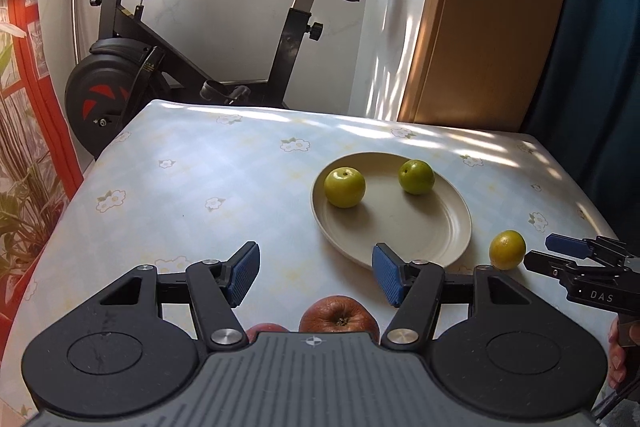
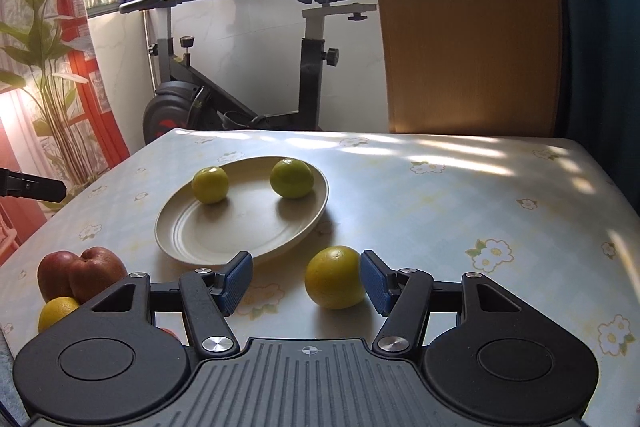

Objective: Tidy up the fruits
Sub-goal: 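Withdraw both tools from the plate and move toward the fruit pile, then grasp a tangerine with the right gripper while the left gripper grasps a yellow citrus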

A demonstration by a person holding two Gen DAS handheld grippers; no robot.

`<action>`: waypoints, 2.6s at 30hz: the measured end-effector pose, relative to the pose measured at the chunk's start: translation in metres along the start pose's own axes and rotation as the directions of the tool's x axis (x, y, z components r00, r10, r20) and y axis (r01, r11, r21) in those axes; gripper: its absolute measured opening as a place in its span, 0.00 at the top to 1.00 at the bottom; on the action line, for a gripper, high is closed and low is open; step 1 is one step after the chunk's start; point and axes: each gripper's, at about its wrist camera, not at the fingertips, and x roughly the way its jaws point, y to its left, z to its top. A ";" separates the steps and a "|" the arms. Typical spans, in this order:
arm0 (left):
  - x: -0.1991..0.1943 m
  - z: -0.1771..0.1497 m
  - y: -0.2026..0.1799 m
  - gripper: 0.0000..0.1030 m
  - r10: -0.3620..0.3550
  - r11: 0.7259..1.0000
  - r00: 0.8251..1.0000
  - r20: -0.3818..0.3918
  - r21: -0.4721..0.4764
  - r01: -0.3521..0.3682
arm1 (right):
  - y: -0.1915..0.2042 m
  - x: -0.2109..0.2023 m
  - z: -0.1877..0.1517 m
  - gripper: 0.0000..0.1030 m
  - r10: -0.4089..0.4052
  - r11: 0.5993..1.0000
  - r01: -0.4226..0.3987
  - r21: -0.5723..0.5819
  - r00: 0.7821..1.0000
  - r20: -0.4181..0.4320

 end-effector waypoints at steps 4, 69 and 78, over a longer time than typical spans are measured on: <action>-0.005 -0.011 -0.003 0.37 -0.009 1.000 1.000 -0.015 -0.004 0.009 | 0.010 -0.005 -0.007 0.46 0.034 0.999 -0.034 0.011 0.999 -0.017; 0.003 -0.029 -0.030 0.38 -0.053 0.995 0.998 -0.036 0.086 0.056 | 0.009 -0.005 -0.016 0.68 0.037 0.998 -0.045 -0.043 0.987 -0.158; 0.010 0.016 -0.069 0.38 -0.124 0.987 0.991 0.049 0.111 0.118 | -0.035 -0.019 0.024 0.68 -0.082 0.992 0.075 -0.102 0.995 -0.064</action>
